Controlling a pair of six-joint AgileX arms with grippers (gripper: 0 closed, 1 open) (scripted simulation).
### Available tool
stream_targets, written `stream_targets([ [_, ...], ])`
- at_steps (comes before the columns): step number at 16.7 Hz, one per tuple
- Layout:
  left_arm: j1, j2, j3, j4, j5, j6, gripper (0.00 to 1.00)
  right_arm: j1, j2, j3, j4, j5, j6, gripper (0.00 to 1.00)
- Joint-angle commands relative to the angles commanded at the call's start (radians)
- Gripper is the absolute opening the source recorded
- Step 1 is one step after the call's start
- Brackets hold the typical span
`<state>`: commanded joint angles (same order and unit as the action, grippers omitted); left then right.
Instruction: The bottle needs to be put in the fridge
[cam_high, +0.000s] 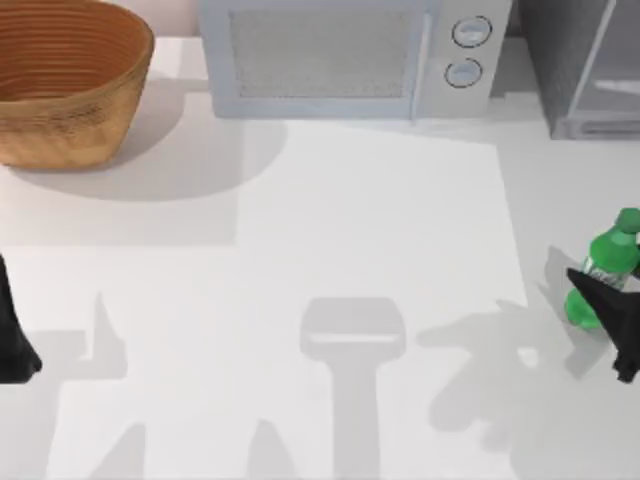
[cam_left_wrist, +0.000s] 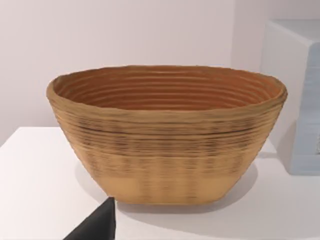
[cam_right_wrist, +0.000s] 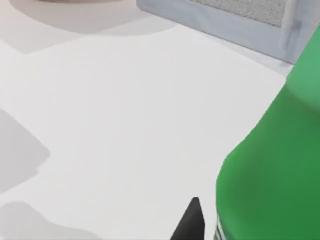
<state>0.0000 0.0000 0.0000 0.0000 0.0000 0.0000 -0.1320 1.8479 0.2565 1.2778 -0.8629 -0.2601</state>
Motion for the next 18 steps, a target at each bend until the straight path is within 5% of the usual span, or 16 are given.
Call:
stream_targets([
  [9, 0.0, 0.0, 0.0, 0.0, 0.0, 0.0, 1.0, -0.273, -0.252, 0.071, -0.482, -0.261, -0.157, 0.01],
  [18, 0.0, 0.0, 0.0, 0.0, 0.0, 0.0, 1.0, -0.268, -0.323, 0.061, -0.52, -0.225, -0.149, 0.01],
])
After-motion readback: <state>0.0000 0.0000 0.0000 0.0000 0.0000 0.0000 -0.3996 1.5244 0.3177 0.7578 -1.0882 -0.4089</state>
